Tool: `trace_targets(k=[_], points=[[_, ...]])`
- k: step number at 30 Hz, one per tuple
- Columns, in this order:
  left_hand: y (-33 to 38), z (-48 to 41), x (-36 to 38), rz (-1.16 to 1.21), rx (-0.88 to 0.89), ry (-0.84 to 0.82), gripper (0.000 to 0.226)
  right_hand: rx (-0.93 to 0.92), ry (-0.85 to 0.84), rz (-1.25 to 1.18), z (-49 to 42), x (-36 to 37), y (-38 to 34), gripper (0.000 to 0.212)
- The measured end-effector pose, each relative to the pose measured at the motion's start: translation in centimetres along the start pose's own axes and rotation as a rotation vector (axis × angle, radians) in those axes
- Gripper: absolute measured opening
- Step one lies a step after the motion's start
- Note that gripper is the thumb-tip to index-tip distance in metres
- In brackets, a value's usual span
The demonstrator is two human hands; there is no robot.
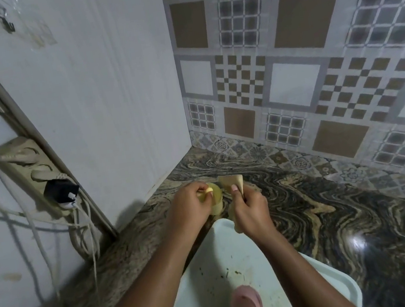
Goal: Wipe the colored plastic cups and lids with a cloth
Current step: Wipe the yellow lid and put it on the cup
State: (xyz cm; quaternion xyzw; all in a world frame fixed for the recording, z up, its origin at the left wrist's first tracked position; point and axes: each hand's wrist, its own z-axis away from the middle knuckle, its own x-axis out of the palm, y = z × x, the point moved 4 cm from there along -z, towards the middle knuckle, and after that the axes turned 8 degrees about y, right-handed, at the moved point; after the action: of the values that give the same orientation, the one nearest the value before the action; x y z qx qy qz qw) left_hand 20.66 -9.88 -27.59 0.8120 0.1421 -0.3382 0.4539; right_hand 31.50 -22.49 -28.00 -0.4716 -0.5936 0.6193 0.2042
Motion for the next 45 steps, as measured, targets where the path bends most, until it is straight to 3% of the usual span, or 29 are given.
trace_targets(k=[13,24,33,40,45], points=[[-2.8,-4.7,7.8,-0.301,0.008,-0.201,0.026,0.092,0.020,0.055,-5.2,3.0,4.8,0.037],[-2.5,-5.0,8.6,-0.366,0.054,-0.264,0.026,0.098,0.030,0.047,-5.0,2.9,5.6,0.036],[-1.8,-4.8,8.9,-0.524,0.131,-0.334,0.043,0.102,0.013,0.022,-4.2,2.6,5.7,0.041],[-0.6,-4.9,6.7,-0.450,0.179,-0.273,0.046,0.094,0.024,0.001,-4.2,1.7,4.8,0.035],[2.7,-2.6,2.1,-0.171,0.251,-0.148,0.035,0.091,0.022,-0.065,-1.8,-0.9,3.4,0.047]])
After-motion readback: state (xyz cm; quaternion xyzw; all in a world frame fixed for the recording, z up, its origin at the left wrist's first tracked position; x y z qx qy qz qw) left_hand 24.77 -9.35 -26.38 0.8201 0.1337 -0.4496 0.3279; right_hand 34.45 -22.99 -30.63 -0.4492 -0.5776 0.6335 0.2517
